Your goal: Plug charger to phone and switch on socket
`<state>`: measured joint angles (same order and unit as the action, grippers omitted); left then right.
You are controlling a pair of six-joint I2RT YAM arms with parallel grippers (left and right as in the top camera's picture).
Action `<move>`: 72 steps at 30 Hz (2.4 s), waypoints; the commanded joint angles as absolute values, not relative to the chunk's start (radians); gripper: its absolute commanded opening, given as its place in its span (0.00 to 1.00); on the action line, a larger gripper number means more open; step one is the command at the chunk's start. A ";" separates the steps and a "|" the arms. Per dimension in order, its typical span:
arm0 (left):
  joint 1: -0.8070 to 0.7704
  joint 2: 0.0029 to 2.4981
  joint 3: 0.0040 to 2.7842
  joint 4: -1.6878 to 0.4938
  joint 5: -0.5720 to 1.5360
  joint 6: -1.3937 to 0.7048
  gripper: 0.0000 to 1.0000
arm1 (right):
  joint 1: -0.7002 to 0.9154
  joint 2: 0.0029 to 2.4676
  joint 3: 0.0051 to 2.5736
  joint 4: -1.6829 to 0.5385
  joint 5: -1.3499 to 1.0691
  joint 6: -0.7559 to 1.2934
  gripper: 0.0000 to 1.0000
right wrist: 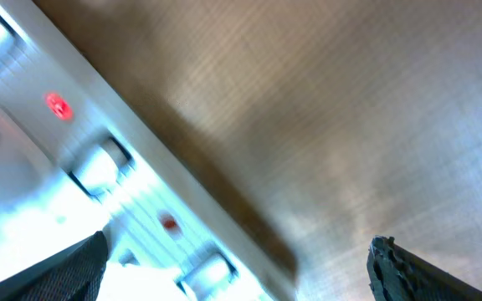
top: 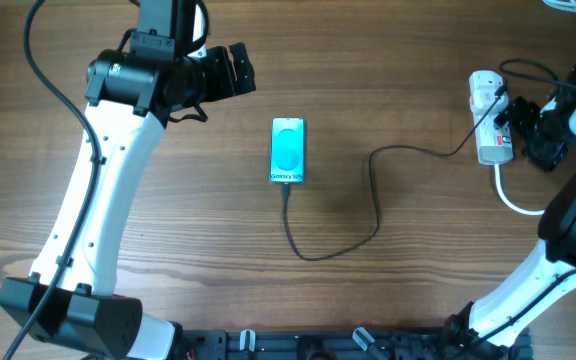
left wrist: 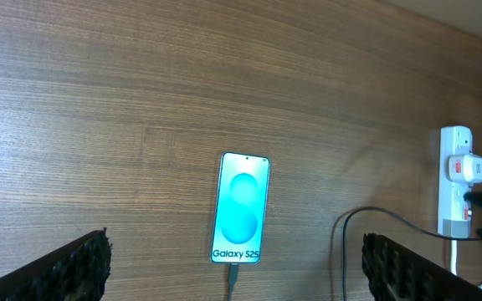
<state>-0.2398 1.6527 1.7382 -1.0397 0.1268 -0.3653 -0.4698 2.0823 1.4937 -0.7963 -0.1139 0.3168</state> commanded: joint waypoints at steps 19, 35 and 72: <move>-0.237 1.658 1.734 -1.038 0.114 -0.375 1.00 | -0.252 1.135 1.192 -0.941 -0.038 0.340 1.00; -0.237 1.658 1.734 -1.037 0.114 -0.375 1.00 | -0.181 0.915 0.963 -1.006 -0.090 0.422 1.00; -0.237 1.658 1.734 -1.037 0.114 -0.375 1.00 | 0.086 0.464 0.796 -0.667 -0.118 -0.067 1.00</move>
